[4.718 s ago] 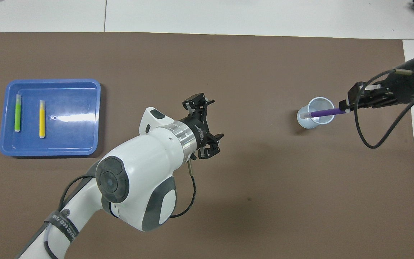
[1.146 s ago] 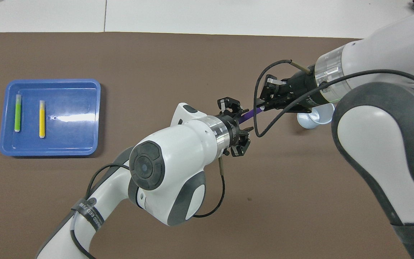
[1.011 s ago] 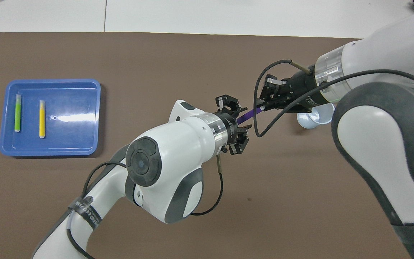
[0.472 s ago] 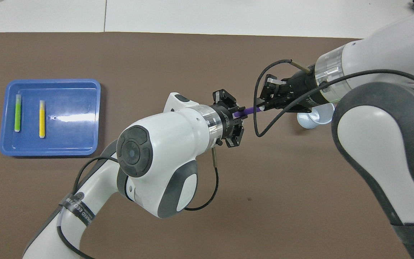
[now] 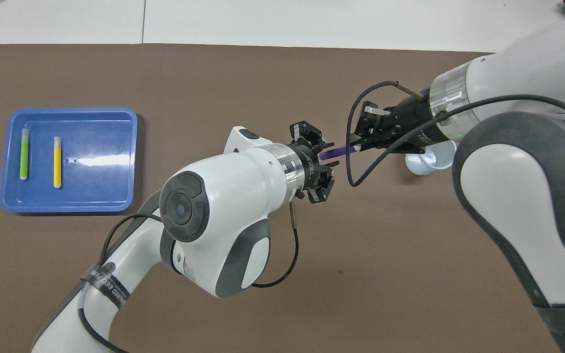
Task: Right arm passes pens to left for tray arrangement
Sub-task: 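Close the left gripper on the purple pen held by the right gripper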
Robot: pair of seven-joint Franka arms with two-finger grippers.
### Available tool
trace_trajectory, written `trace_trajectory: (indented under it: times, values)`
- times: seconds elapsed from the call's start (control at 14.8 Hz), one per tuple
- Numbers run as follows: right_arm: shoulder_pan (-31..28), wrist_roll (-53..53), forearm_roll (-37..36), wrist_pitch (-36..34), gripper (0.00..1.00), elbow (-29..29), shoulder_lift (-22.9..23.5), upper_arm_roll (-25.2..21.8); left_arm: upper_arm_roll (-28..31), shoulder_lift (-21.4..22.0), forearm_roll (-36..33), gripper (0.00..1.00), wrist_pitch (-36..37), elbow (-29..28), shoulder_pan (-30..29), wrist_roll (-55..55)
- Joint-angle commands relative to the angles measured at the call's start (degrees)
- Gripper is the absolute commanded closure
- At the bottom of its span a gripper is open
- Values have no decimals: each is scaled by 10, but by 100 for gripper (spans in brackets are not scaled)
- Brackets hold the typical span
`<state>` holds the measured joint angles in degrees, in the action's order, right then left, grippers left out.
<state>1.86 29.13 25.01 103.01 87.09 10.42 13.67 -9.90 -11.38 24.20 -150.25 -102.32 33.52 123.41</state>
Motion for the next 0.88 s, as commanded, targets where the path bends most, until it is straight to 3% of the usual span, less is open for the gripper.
trace_trajectory:
  times: [0.0, 0.27, 0.61, 0.74, 0.81]
  values:
    - [-5, -3, 12, 11, 87, 9, -5, 3, 2, 2, -6, 38, 4, 0, 4, -4]
    - [-5, -3, 12, 11, 87, 8, -5, 3, 2, 2, -6, 40, -12, -5, 7, -4]
    - [-5, -2, 12, 11, 87, 8, -5, 3, 2, 2, -6, 53, -22, -10, 12, 3]
    - [-5, -2, 12, 11, 87, 8, -5, 3, 2, 3, -6, 53, -23, -10, 13, 3]
    - [-5, -2, 12, 11, 87, 8, -5, 3, 2, 3, -6, 59, -23, -11, 13, 4]
